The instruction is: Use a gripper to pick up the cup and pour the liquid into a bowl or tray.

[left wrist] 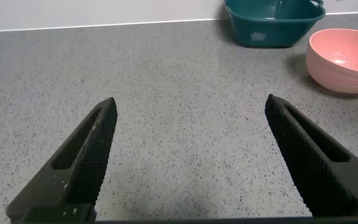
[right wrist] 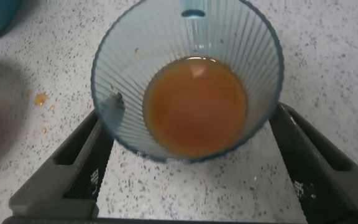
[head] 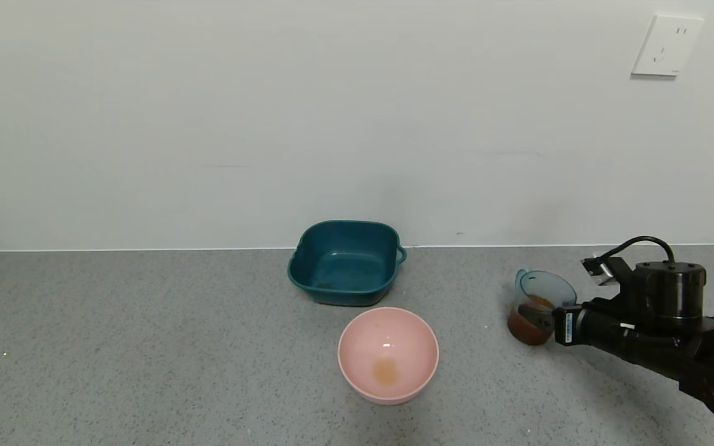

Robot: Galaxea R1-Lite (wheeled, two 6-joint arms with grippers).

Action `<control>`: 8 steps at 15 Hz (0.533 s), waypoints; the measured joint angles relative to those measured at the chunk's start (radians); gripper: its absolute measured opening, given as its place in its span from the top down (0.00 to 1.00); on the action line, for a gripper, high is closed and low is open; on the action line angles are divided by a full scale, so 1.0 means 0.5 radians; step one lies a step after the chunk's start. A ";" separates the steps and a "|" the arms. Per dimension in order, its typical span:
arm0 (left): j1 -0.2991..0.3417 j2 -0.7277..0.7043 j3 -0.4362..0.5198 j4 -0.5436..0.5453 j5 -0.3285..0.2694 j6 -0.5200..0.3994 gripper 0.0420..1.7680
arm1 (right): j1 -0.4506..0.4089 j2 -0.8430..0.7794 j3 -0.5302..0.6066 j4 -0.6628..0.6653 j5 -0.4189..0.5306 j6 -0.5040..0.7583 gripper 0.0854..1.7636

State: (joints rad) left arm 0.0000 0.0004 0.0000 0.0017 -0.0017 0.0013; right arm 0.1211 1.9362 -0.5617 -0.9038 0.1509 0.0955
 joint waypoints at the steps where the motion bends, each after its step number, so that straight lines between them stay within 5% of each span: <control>1: 0.000 0.000 0.000 -0.001 0.000 0.001 0.03 | 0.008 0.028 0.000 -0.041 -0.001 -0.001 0.03; 8: 0.000 0.000 0.000 -0.001 0.000 0.001 0.03 | 0.034 0.134 0.002 -0.117 -0.003 0.000 0.03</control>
State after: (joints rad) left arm 0.0000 0.0004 0.0000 0.0013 -0.0017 0.0017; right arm 0.1379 2.0032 -0.5609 -0.9626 0.1496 0.0957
